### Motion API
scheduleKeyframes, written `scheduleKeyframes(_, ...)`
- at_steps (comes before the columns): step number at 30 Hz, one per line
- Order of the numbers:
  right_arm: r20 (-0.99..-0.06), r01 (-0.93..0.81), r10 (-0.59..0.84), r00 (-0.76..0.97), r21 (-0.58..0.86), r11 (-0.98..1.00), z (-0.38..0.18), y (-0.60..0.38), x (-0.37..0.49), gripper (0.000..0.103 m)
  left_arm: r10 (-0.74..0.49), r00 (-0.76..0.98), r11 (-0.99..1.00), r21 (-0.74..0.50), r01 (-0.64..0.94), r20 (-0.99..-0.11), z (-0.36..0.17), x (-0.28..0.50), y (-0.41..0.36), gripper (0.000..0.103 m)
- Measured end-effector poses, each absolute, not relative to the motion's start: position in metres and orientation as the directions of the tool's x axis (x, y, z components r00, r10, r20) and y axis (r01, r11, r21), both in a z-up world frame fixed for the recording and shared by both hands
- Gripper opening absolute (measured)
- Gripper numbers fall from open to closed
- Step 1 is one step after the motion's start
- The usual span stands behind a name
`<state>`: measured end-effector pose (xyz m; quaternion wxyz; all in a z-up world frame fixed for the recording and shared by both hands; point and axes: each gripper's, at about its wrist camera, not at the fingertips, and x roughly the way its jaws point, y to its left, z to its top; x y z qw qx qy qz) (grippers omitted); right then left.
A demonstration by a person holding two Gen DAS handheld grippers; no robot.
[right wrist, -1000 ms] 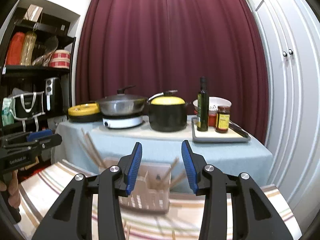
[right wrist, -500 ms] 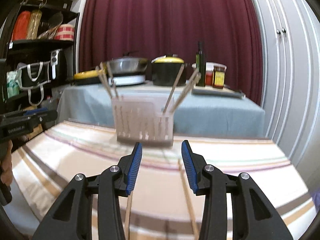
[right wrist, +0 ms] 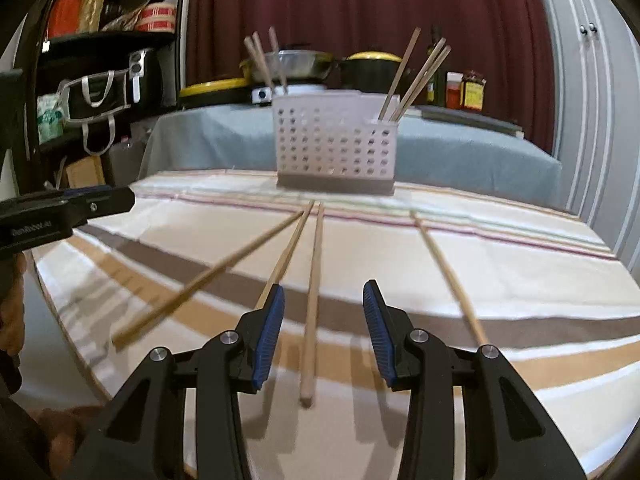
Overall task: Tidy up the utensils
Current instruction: 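Move both open grippers back down to the remaining chopsticks, then grasp a chopstick with the left gripper while the right gripper grasps another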
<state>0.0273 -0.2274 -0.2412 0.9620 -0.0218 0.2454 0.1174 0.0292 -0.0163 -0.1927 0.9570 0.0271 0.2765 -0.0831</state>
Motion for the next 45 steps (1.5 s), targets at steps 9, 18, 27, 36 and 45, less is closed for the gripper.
scheduleKeyframes(9,-0.522,-0.235,0.224,0.823,0.046,0.971,-0.258,-0.23,0.029,0.007,-0.205,0.801,0.971,-0.016,0.237,-0.563,-0.211,0.02,-0.034,0.046)
scheduleKeyframes(18,-0.515,-0.157,0.17,0.84,0.07,0.985,-0.258,-0.25,0.028,0.007,-0.252,0.747,0.954,-0.03,0.297,-0.615,-0.237,0.007,-0.051,0.046)
scheduleKeyframes(27,-0.51,-0.153,0.168,0.844,0.072,0.986,-0.259,-0.252,0.026,0.007,-0.256,0.716,0.953,-0.045,0.3,-0.649,-0.25,0.007,-0.053,0.018)
scheduleKeyframes(36,-0.497,-0.16,0.17,0.851,0.064,0.985,-0.253,-0.249,0.022,0.007,-0.241,0.736,0.958,-0.032,0.286,-0.633,-0.245,0.007,-0.049,0.006)
scheduleKeyframes(45,-0.435,-0.157,0.162,0.886,0.048,0.986,-0.223,-0.25,0.012,0.007,-0.199,0.818,0.965,0.035,0.258,-0.539,-0.219,0.003,-0.043,0.006)
